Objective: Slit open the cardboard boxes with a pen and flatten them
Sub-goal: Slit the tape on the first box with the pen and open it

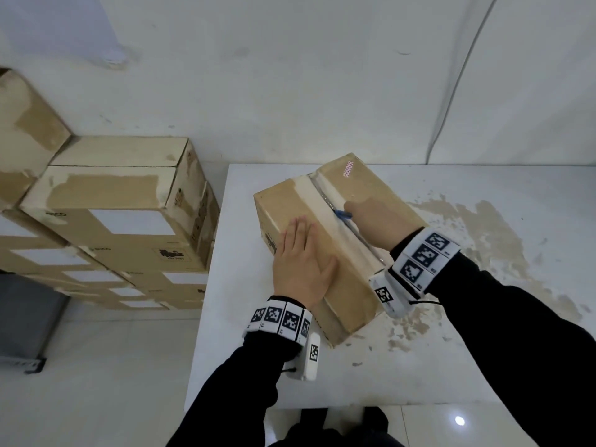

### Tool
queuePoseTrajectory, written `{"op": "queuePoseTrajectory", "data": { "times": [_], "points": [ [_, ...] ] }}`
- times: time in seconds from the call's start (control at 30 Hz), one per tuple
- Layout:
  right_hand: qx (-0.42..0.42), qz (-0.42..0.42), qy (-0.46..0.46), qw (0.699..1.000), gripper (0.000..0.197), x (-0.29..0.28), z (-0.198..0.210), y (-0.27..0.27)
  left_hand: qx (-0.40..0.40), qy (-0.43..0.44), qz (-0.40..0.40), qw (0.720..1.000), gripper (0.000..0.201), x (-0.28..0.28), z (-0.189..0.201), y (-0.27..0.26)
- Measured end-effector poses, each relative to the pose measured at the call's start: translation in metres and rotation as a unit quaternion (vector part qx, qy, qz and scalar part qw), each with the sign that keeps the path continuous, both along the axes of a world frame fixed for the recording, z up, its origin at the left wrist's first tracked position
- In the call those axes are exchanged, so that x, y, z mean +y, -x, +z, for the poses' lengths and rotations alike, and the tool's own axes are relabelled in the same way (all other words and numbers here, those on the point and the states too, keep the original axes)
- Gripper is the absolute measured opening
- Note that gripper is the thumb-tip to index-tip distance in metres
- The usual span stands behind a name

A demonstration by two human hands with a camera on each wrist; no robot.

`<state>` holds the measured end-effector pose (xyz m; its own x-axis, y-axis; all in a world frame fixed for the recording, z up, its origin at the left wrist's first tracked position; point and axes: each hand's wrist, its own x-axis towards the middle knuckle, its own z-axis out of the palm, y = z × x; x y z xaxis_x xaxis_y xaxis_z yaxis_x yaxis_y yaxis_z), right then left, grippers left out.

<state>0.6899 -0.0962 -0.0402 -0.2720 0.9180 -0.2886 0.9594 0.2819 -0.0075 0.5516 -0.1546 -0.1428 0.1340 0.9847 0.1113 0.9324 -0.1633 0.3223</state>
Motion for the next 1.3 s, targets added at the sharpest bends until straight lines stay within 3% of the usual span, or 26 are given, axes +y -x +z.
{"op": "queuePoseTrajectory", "data": {
  "times": [0.47, 0.83, 1.1, 1.3],
  "points": [
    [0.022, -0.027, -0.031, 0.999, 0.026, -0.028, 0.006, -0.014, -0.012, 0.013, -0.003, 1.000, 0.087, -0.001, 0.003, -0.002],
    [0.067, -0.068, -0.078, 0.992, 0.021, -0.049, -0.022, -0.034, -0.023, 0.012, 0.003, 1.000, 0.084, -0.002, 0.003, 0.001],
    [0.135, -0.072, -0.075, 0.985, 0.031, -0.049, -0.026, -0.033, -0.023, 0.006, 0.001, 1.000, 0.084, -0.001, 0.000, 0.001],
    [0.096, -0.052, -0.065, 0.992, 0.031, -0.041, -0.026, -0.026, -0.027, 0.007, 0.002, 1.000, 0.086, -0.001, 0.001, 0.001]
  ]
}}
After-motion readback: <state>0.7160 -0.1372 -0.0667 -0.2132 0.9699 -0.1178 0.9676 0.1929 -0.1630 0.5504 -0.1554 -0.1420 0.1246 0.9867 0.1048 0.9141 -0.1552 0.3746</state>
